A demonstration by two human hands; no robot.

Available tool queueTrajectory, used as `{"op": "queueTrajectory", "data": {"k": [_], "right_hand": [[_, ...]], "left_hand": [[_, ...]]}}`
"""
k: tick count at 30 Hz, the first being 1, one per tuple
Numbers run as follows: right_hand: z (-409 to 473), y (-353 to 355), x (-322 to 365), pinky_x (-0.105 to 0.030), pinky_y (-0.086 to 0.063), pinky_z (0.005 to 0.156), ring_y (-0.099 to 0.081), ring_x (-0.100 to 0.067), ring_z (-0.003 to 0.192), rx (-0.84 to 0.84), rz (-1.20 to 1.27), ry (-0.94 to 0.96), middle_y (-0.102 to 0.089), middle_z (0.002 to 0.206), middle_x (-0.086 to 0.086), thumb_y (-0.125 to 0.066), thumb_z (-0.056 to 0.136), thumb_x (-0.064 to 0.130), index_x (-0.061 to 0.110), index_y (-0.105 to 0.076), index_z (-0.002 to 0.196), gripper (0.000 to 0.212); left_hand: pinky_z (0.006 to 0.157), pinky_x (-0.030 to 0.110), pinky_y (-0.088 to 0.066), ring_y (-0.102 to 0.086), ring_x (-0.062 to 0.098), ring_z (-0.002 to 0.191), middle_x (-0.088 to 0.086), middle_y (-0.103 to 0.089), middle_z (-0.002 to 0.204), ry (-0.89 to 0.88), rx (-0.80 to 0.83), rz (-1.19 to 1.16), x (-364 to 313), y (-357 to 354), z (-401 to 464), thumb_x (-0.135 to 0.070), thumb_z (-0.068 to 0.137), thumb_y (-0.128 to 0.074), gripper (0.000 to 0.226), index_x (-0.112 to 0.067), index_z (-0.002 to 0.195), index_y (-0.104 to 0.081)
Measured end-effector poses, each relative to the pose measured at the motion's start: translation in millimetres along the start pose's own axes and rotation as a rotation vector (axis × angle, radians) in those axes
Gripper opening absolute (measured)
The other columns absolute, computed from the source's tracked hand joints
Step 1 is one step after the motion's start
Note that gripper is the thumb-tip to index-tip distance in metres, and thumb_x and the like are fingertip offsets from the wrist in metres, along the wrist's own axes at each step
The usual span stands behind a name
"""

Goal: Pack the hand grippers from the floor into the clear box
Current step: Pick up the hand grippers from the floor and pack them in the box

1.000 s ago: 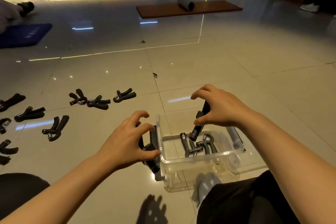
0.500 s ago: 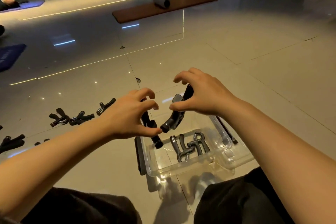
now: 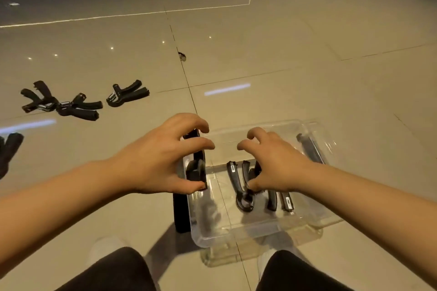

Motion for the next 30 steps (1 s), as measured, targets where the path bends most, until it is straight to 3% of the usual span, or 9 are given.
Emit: {"op": "queueTrajectory", "data": {"k": [3, 6, 12, 18, 23, 27, 30], "right_hand": [[20.0, -35.1, 1.6, -0.029, -0.034, 0.096, -0.027, -0.023, 0.128, -0.069, 0.178, -0.074, -0.022, 0.143, -0.001, -0.074, 0.069, 0.043, 0.03, -0.031, 0.139, 0.083], [31.2, -64.3, 1.1, -0.026, -0.031, 0.096, -0.028, -0.02, 0.127, -0.169, 0.328, -0.155, -0.027, 0.138, 0.001, -0.074, 0.069, 0.045, 0.029, -0.034, 0.138, 0.081], [41.0, -107.2, -5.5, -0.024, -0.032, 0.093, -0.033, -0.019, 0.122, -0.278, 0.444, -0.239, -0.03, 0.131, 0.001, -0.078, 0.064, 0.049, 0.029, -0.038, 0.135, 0.084], [29.4, -118.1, 13.8, -0.031, -0.032, 0.1, -0.028, -0.025, 0.125, -0.065, 0.259, -0.221, -0.029, 0.135, -0.006, -0.07, 0.068, 0.059, 0.025, -0.025, 0.142, 0.093], [36.8, -120.2, 24.4, -0.039, -0.038, 0.096, -0.031, -0.034, 0.126, 0.181, 0.114, -0.317, -0.038, 0.136, -0.014, -0.059, 0.071, 0.072, 0.022, -0.023, 0.141, 0.093], [39.9, -136.6, 32.3, -0.039, -0.04, 0.093, -0.037, -0.035, 0.123, 0.35, 0.164, -0.318, -0.043, 0.131, -0.014, -0.06, 0.066, 0.075, 0.021, -0.03, 0.137, 0.094], [42.8, -146.9, 29.4, -0.037, -0.041, 0.093, -0.045, -0.032, 0.119, 0.434, 0.263, -0.273, -0.045, 0.13, -0.014, -0.065, 0.071, 0.065, 0.021, -0.027, 0.142, 0.091]], "left_hand": [[0.099, 0.036, -0.039, -0.04, 0.027, 0.125, 0.012, -0.049, 0.126, 0.067, -0.049, 0.002, 17.8, -18.3, -16.7, -0.059, 0.076, -0.06, 0.06, -0.016, 0.117, -0.061], [0.096, 0.041, -0.045, -0.043, 0.027, 0.122, 0.013, -0.046, 0.128, 0.199, -0.088, -0.035, 29.3, -38.7, -38.6, -0.057, 0.074, -0.062, 0.062, -0.017, 0.121, -0.059], [0.095, 0.037, -0.043, -0.047, 0.029, 0.114, 0.015, -0.047, 0.125, 0.326, -0.161, -0.103, 22.1, -79.6, -52.1, -0.049, 0.071, -0.07, 0.059, -0.013, 0.117, -0.063], [0.104, 0.024, -0.027, -0.043, 0.031, 0.12, 0.017, -0.046, 0.13, 0.405, -0.164, -0.087, 8.9, -95.2, -58.0, -0.052, 0.072, -0.068, 0.064, -0.01, 0.119, -0.062], [0.105, 0.028, -0.029, -0.042, 0.03, 0.123, 0.014, -0.045, 0.132, 0.517, -0.243, -0.128, 8.0, -96.4, -65.3, -0.053, 0.071, -0.067, 0.065, -0.013, 0.121, -0.059], [0.104, 0.02, -0.027, -0.041, 0.026, 0.123, 0.01, -0.042, 0.132, 0.599, -0.276, -0.185, 6.6, -100.8, -70.0, -0.055, 0.068, -0.067, 0.067, -0.017, 0.121, -0.058], [0.104, 0.014, -0.023, -0.039, 0.025, 0.123, 0.009, -0.041, 0.133, 0.623, -0.286, -0.215, 5.8, -103.3, -69.0, -0.058, 0.067, -0.065, 0.066, -0.018, 0.119, -0.059]]}}
Point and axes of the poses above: each hand's wrist, its own z-axis towards the middle knuckle, its own y-axis out of the back of the hand, x = y × z, the point moved 2 cm from there along z, towards the middle knuckle
